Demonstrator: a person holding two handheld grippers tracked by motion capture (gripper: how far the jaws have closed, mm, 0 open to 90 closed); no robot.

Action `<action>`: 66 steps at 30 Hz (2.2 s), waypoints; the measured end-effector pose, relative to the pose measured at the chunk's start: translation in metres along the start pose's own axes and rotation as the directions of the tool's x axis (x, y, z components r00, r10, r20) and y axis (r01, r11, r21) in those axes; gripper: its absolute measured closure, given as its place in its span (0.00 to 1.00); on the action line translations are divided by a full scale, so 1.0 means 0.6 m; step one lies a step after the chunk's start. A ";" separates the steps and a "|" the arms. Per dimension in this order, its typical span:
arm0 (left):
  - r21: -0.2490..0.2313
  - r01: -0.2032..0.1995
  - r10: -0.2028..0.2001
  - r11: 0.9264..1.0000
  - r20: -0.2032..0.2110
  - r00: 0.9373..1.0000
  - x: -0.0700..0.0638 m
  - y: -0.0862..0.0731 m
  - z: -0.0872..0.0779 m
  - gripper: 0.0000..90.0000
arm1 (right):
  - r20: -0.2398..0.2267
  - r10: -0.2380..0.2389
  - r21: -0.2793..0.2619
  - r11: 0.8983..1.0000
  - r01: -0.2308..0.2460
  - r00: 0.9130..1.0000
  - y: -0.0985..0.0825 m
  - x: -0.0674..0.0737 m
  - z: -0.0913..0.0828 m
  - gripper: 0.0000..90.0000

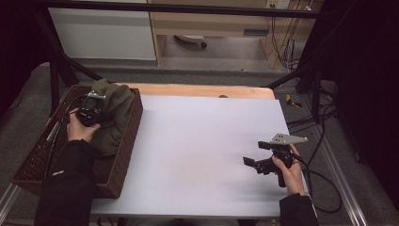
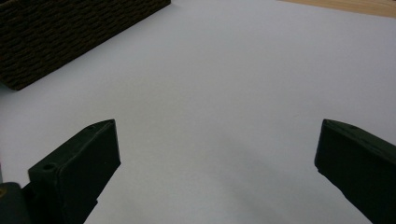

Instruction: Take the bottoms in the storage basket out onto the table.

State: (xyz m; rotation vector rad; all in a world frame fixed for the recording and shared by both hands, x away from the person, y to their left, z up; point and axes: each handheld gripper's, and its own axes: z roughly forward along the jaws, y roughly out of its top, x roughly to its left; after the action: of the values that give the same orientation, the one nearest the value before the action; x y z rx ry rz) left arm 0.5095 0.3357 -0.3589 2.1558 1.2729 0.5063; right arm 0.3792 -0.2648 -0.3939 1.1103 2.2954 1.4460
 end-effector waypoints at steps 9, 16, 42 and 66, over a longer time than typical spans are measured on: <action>-0.066 0.019 -0.018 0.998 0.016 1.000 -0.002 -0.005 -0.022 0.97 | 0.000 -0.001 -0.002 1.000 0.001 1.000 0.000 0.000 0.000 0.01; -0.118 0.039 -0.039 0.992 0.004 0.999 -0.002 -0.003 -0.025 0.69 | 0.001 -0.001 0.000 1.000 0.001 1.000 0.000 0.000 0.000 0.01; -0.141 0.071 -0.069 0.988 0.017 0.997 -0.010 0.004 -0.031 0.96 | -0.002 -0.002 -0.003 1.000 0.002 1.000 0.000 0.001 0.000 0.01; -0.280 0.019 -0.018 0.960 0.005 1.000 -0.026 0.015 -0.114 0.98 | -0.003 0.001 -0.005 1.000 -0.001 1.000 0.001 0.001 -0.001 0.01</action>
State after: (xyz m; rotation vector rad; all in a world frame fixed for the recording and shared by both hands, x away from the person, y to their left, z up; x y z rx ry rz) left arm 0.4679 0.3381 -0.3014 1.9055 1.1431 0.6362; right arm 0.3786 -0.2645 -0.3932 1.1089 2.2926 1.4534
